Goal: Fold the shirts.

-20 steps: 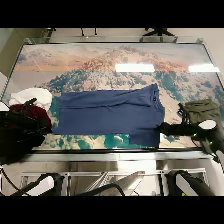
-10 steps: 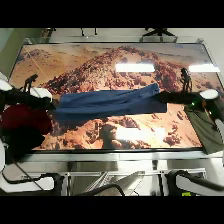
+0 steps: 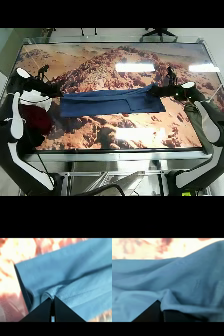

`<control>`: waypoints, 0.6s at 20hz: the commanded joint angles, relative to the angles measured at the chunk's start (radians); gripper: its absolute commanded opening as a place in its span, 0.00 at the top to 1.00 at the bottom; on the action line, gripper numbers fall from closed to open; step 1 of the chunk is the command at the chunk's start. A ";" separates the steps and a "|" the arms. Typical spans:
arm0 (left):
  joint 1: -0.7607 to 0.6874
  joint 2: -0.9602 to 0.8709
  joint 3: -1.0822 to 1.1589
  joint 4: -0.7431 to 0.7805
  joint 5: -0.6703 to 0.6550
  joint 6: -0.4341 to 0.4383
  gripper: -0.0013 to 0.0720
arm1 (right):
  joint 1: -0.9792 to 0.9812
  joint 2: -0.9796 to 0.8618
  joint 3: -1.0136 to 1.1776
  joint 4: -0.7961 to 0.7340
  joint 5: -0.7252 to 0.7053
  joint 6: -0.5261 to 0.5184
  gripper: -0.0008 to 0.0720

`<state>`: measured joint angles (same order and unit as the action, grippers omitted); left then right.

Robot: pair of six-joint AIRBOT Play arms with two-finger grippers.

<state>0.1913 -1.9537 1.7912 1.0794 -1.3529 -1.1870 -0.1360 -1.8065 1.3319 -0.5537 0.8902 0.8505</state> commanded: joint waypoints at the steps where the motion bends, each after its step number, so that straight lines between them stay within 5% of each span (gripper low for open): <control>1: -0.013 -0.115 0.131 -0.005 -0.016 -0.016 0.96 | -0.001 -0.047 0.020 -0.060 -0.029 -0.010 0.75; 2: -0.014 -0.129 0.158 -0.005 -0.026 -0.024 0.95 | -0.005 -0.045 0.029 -0.090 -0.025 -0.009 0.75; 3: -0.018 -0.139 0.186 -0.006 -0.044 -0.027 0.79 | -0.011 -0.042 0.041 -0.122 -0.021 0.002 0.74; 4: -0.018 -0.143 0.212 -0.007 -0.068 -0.037 0.17 | -0.018 -0.039 0.058 -0.164 -0.019 0.032 0.57; 5: -0.018 -0.143 0.237 -0.008 -0.082 -0.074 0.05 | -0.029 -0.035 0.080 -0.214 -0.017 0.080 0.22; 6: -0.018 -0.143 0.265 -0.008 -0.106 -0.083 0.05 | -0.045 -0.034 0.104 -0.257 -0.012 0.129 0.02; 12: 0.009 -0.027 0.205 -0.009 -0.072 -0.116 0.06 | -0.132 -0.054 0.138 -0.292 0.139 0.199 0.02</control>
<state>0.1898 -2.0308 2.0289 1.0721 -1.4479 -1.2846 -0.2371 -1.8477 1.4578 -0.8162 0.9428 1.0145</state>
